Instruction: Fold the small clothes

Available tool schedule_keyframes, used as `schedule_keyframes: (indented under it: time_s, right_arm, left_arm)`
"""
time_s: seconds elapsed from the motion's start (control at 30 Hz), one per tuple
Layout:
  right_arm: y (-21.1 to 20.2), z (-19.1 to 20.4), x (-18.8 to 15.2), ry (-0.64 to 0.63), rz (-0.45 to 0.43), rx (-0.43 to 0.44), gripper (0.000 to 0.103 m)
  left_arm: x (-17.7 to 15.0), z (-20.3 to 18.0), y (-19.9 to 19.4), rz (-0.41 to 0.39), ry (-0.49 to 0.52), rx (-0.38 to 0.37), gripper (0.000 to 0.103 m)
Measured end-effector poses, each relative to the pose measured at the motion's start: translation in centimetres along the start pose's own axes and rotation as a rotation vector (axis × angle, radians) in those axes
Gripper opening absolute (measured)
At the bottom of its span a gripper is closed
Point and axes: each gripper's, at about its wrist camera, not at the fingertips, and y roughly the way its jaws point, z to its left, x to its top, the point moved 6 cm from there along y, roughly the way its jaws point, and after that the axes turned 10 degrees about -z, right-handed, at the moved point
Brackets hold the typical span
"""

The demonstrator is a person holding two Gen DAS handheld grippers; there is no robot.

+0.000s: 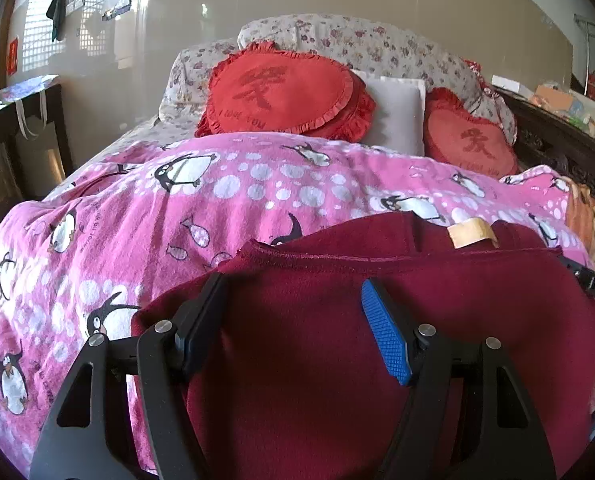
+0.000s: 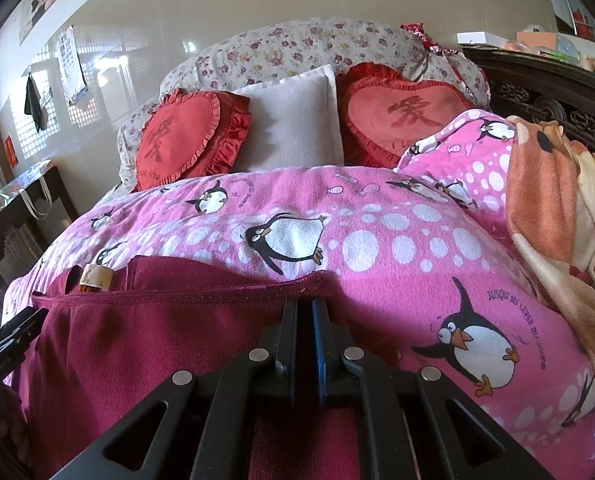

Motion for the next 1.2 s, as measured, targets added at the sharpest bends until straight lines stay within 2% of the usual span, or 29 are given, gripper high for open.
schedule_keyframes:
  time_s: [0.07,0.13,0.2,0.27,0.3,0.4,0.43,0.5,0.6,0.67,0.73,0.8,0.87,0.93,1.07,1.2]
  right_arm:
    - [0.0,0.0,0.1,0.008,0.023,-0.004,0.006]
    - [-1.9,0.0,1.0,0.04,0.087,0.002,0.006]
    - [-5.9,-0.2,2.3,0.09,0.018,0.051,0.008]
    - [-10.7,-0.5,2.2,0.101,-0.023,0.087,0.021]
    - [-11.9,-0.7,1.7,0.101,-0.018,0.088,0.032]
    - [-16.2,-1.5,-2.2,0.089,-0.002,0.079,0.033]
    - [-17.1,-1.7,-4.0,0.107,0.015,0.085,0.033]
    - [-18.4,-1.9,-7.6,0.177,0.051,0.115,0.033]
    - [-18.9,-1.7,-11.9,0.266,0.088,0.142,0.033]
    - [-18.6,-1.5,-14.2,0.288,0.12,0.119,0.033]
    - [-18.9,-1.9,-14.2,0.312,0.095,0.127,0.033]
    - [-18.8,-2.7,-14.3,0.347,0.091,0.11,0.033]
    - [-18.5,-3.3,-14.7,0.389,0.105,0.111,0.033]
    - [-18.4,-3.6,-14.9,0.41,0.108,0.111,0.033]
    - [-18.5,-3.5,-15.1,0.398,0.114,0.109,0.033]
    - [-18.4,-3.4,-15.2,0.391,0.12,0.107,0.033]
  left_arm:
    - [0.0,0.0,0.2,0.01,0.015,0.014,0.07]
    - [0.0,-0.2,0.5,0.022,0.045,0.033,0.071]
    - [-0.1,-0.3,0.5,0.029,0.046,0.029,0.071]
    - [0.2,-0.4,0.1,0.053,0.057,0.026,0.071]
    - [0.3,-0.6,-0.4,0.083,0.072,0.014,0.071]
    - [-0.1,-1.2,-3.4,0.209,0.082,-0.096,0.071]
    - [-0.4,-1.2,-5.1,0.218,0.06,-0.139,0.071]
    - [-1.5,-0.6,-9.7,0.187,0.013,-0.218,0.071]
    - [-4.6,1.5,-16.5,0.174,-0.079,-0.272,0.071]
    - [-6.6,2.3,-19.0,0.183,-0.119,-0.294,0.071]
    - [-8.9,3.2,-20.3,0.199,-0.146,-0.28,0.071]
    - [-11.1,3.5,-19.8,0.25,-0.187,-0.269,0.071]
    - [-12.4,3.6,-18.4,0.3,-0.278,-0.293,0.071]
    - [-12.6,3.6,-18.0,0.29,-0.356,-0.337,0.071]
    - [-11.8,2.7,-16.2,0.3,-0.475,-0.466,0.089]
    - [-10.8,3.2,-15.0,0.285,-0.547,-0.457,0.089]
